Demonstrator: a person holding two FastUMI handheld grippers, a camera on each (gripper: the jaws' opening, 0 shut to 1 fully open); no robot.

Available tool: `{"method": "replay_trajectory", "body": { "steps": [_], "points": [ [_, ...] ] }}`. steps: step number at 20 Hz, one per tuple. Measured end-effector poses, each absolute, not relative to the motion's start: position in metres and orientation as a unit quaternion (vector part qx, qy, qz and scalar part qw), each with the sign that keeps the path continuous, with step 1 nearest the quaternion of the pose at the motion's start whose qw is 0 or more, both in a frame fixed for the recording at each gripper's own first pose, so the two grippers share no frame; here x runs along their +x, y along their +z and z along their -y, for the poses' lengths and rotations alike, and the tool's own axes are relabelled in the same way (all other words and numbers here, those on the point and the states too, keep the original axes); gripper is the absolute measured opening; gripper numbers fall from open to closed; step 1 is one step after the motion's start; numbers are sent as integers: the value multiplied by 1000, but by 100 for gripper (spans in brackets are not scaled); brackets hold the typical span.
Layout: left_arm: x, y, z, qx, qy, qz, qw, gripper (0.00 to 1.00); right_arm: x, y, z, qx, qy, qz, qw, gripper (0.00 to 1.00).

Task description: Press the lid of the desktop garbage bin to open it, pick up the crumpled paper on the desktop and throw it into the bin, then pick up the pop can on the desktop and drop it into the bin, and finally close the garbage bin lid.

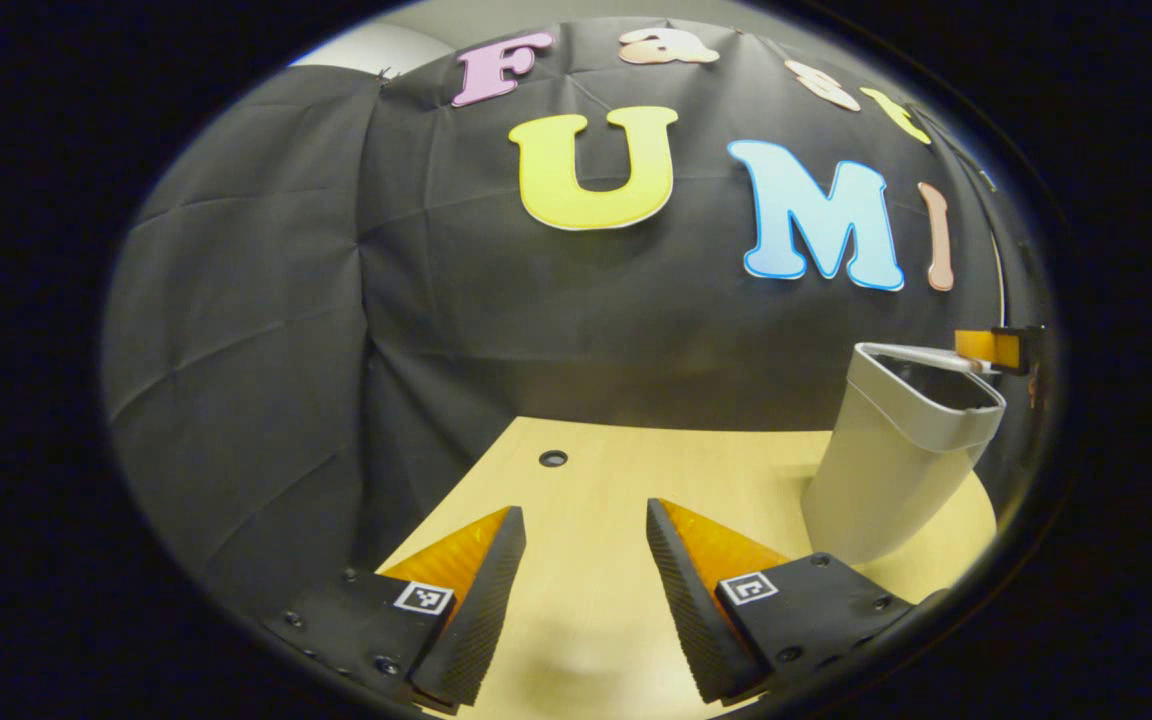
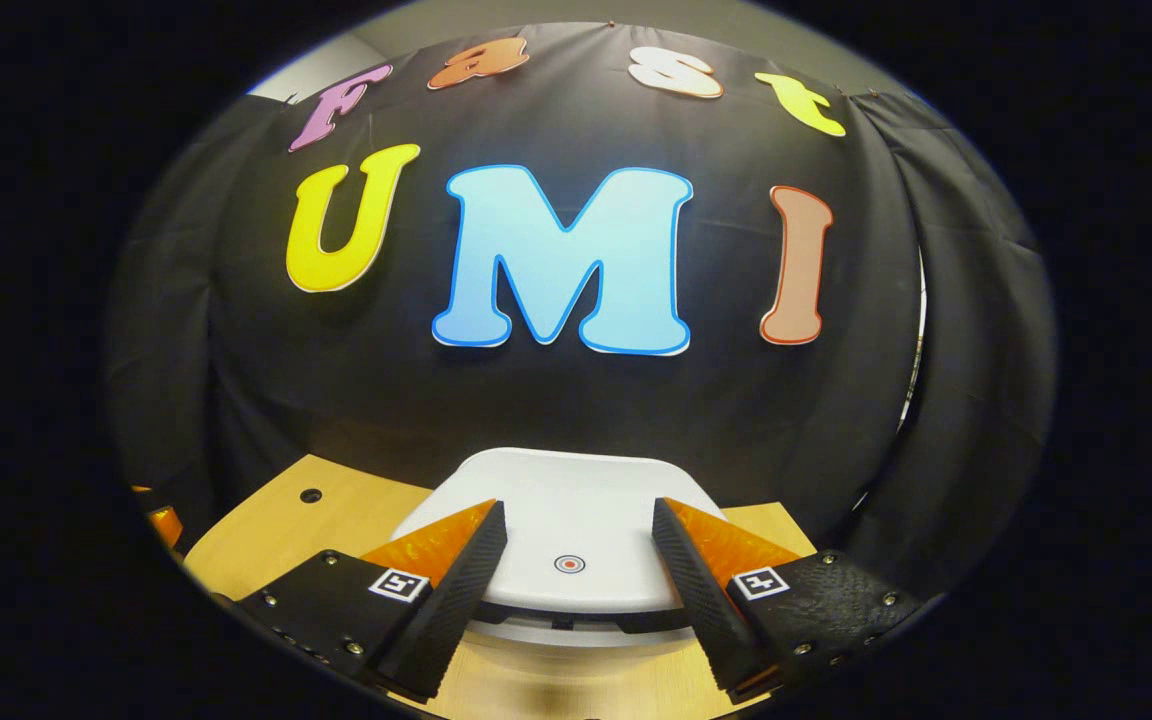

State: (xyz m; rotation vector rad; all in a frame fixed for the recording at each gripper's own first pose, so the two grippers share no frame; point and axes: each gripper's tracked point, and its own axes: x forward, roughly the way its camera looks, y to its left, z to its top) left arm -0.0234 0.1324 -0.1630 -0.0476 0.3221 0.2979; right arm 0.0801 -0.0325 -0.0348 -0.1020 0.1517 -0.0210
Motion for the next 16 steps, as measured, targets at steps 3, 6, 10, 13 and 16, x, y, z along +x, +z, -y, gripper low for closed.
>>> {"method": "replay_trajectory", "body": {
  "steps": [3, 6, 10, 13, 16],
  "points": [
    [-24, -163, -133, -24, 148, -160, 976, 89, 80, -53, 33, -33, -12, -95, 995, 95],
    [-24, -164, -134, -24, 148, -160, 976, 89, 76, -60, 31, -25, -12, -95, 995, 95],
    [-22, -168, -132, -28, 146, -163, 975, 82, 74, -65, 31, -28, -13, -85, 996, 95],
    [-18, -168, -129, -26, 141, -164, 976, 89, 73, -68, 31, -40, -10, -63, 997, 95],
    [-15, -169, -127, -24, 136, -164, 977, 89, 74, -73, 33, -31, -5, -51, 998, 96]
  ]
}}
